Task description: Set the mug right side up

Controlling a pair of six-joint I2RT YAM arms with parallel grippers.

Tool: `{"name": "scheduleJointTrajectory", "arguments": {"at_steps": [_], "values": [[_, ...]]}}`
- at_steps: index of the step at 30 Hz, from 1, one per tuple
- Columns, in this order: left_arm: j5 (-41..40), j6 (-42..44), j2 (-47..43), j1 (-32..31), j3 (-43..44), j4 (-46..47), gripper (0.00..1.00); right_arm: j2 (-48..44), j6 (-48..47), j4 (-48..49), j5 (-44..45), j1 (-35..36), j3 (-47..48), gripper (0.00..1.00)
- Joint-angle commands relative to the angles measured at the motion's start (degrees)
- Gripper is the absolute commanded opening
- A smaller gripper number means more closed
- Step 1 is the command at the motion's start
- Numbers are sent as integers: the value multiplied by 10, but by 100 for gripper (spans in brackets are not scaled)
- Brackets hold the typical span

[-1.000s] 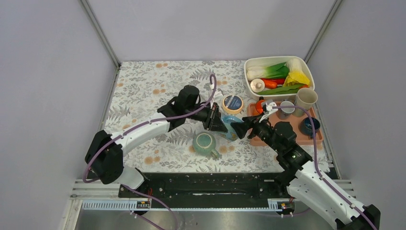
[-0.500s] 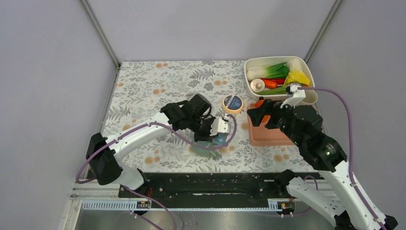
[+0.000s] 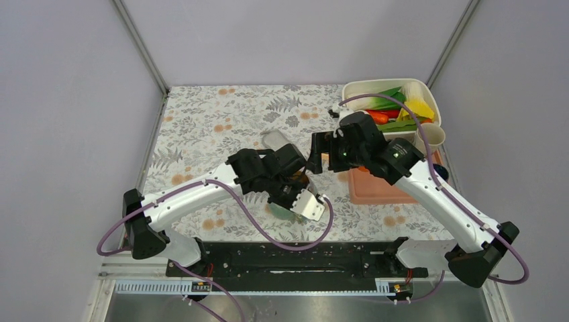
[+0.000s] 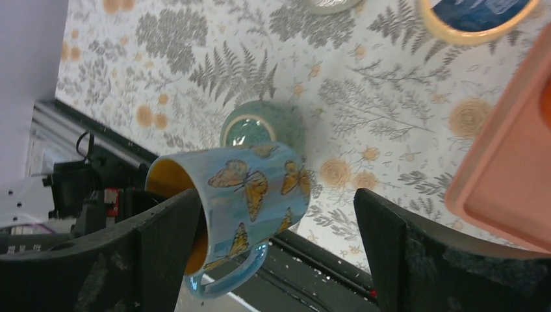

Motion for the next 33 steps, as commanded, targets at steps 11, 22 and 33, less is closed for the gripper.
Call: {"name": "scheduleJointTrajectory", "arguments": {"at_steps": [11, 22, 33], "values": [[-13, 29, -8, -5, 57, 25, 0, 21, -20, -21, -31, 51, -19, 90], [-18, 17, -2, -5, 71, 25, 0, 91, -30, -19, 50, 53, -1, 27], [-4, -97, -11, 34, 104, 79, 74, -29, -59, -16, 134, -9, -74, 0]]}}
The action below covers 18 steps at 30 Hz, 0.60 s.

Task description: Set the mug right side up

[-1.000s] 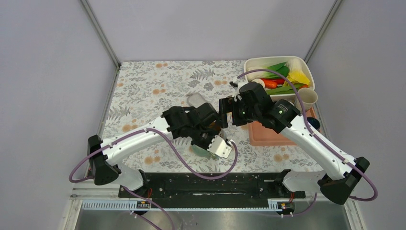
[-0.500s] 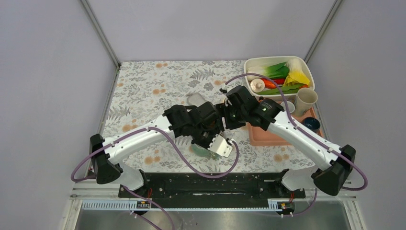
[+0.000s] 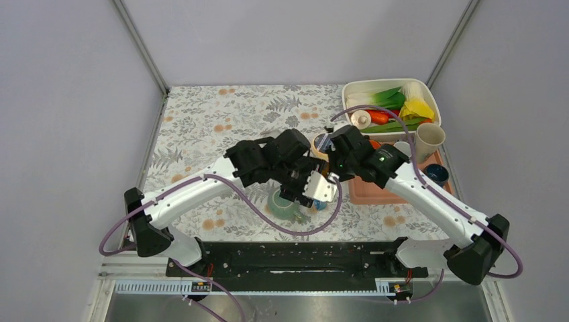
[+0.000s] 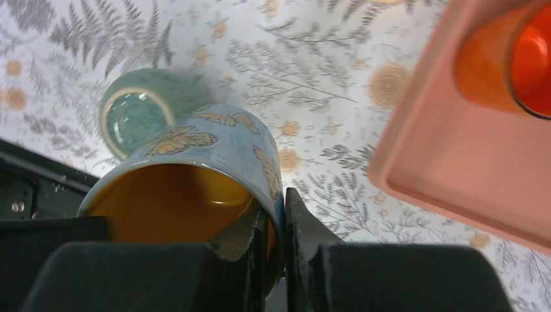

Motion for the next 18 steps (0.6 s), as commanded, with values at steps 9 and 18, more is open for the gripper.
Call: {"name": "scheduleJointTrajectory", "arguments": {"at_steps": [9, 18], "values": [[26, -157, -63, 76, 44, 41, 95, -166, 10, 17, 41, -257, -112, 0], [-5, -197, -80, 109, -81, 81, 96, -189, -47, 61, 98, -448, -201, 0]]}}
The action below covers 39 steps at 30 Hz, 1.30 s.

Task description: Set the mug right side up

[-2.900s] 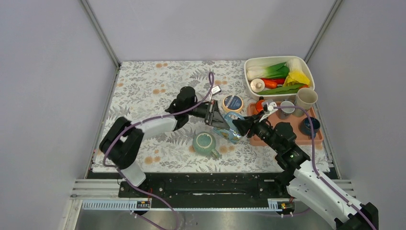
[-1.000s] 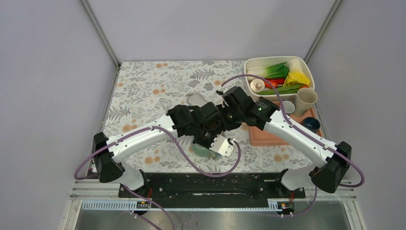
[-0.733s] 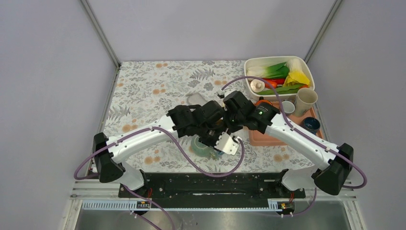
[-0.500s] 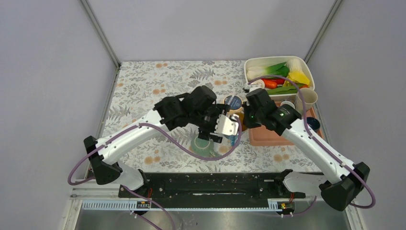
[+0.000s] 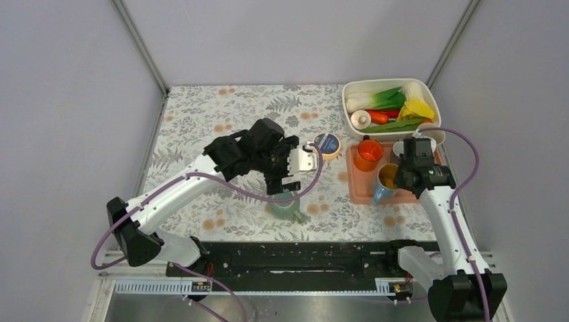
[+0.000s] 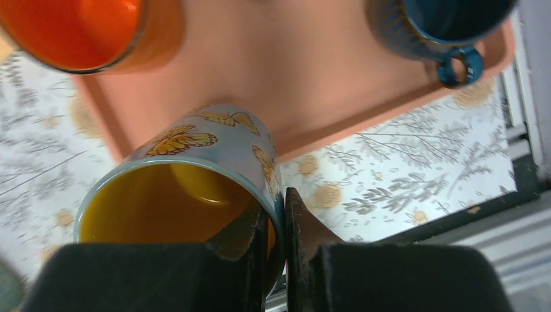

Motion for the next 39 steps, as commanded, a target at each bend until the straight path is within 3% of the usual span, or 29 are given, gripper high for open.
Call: {"name": "scheduleJointTrajectory", "arguments": {"at_steps": [1, 6, 10, 33, 39], "values": [[-3, -28, -14, 6, -47, 26, 96, -2, -33, 72, 38, -48, -7, 0], [48, 6, -36, 2, -86, 14, 95, 44, -53, 109, 20, -106, -6, 0], [45, 6, -39, -2, -95, 8, 93, 78, -62, 127, 11, -135, -2, 0], [84, 51, 31, -76, -139, 49, 94, 154, -154, 160, 13, -205, -5, 1], [105, 95, 45, -81, -151, 54, 94, 174, -154, 139, 9, -206, 22, 31]]}}
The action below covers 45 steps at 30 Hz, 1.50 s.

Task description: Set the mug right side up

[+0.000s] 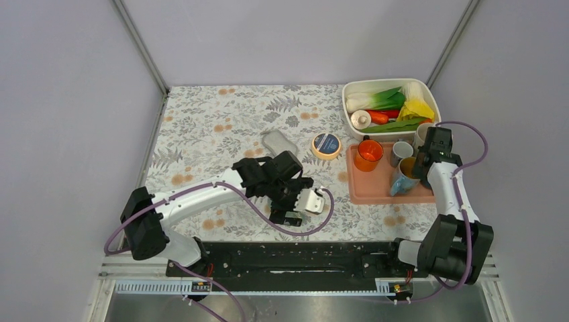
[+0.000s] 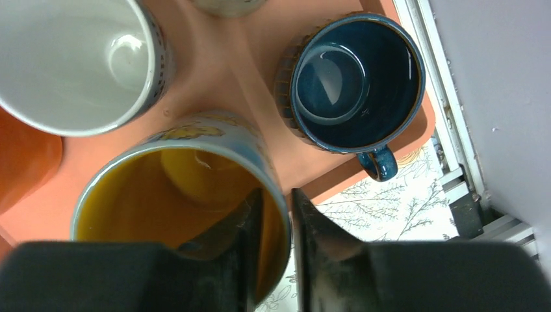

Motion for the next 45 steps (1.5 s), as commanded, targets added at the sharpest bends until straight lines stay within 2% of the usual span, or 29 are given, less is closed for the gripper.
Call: {"name": "scheduleJointTrajectory", "arguments": {"at_steps": [1, 3, 4, 11, 15, 16, 18, 21, 27, 29, 31, 32, 33, 34, 40, 45], "values": [[38, 50, 10, -8, -5, 24, 94, 15, -25, -13, 22, -7, 36, 38], [42, 65, 20, -11, -4, 25, 94, 10, -24, -26, 23, -6, 47, 54], [45, 72, 25, -14, -4, 25, 95, 6, -22, -36, 25, -7, 55, 59], [36, 109, 79, -33, 8, 25, 95, -55, 6, -99, 0, -2, 108, 68], [2, 120, 94, -53, -2, 55, 92, -107, 24, -106, -55, 10, 116, 90], [-8, 120, 99, -57, -5, 72, 91, -116, 27, -106, -71, 13, 114, 92], [-38, 114, 111, -66, -3, 92, 86, -130, 29, -107, -104, 21, 111, 93], [-72, 110, 136, -72, 10, 99, 72, -143, 26, -113, -122, 36, 104, 93], [-126, 111, 185, -72, 48, 47, 57, -157, 22, -120, -123, 65, 92, 93], [-136, 108, 189, -72, 51, 43, 50, -159, 23, -120, -123, 72, 89, 93], [-145, 107, 189, -72, 54, 44, 38, -160, 24, -120, -123, 79, 88, 93], [-149, 106, 189, -72, 56, 44, 28, -160, 25, -120, -123, 82, 88, 93], [-154, 102, 188, -72, 56, 47, 10, -161, 25, -121, -123, 85, 88, 93], [-160, 98, 185, -71, 56, 55, 0, -162, 26, -123, -123, 89, 88, 93], [-151, 36, 153, -33, 77, 81, 0, -173, 25, -146, -146, 110, 98, 94], [-111, -112, 117, 43, 101, 152, 0, -203, 68, -119, -195, 150, 84, 99]]}}
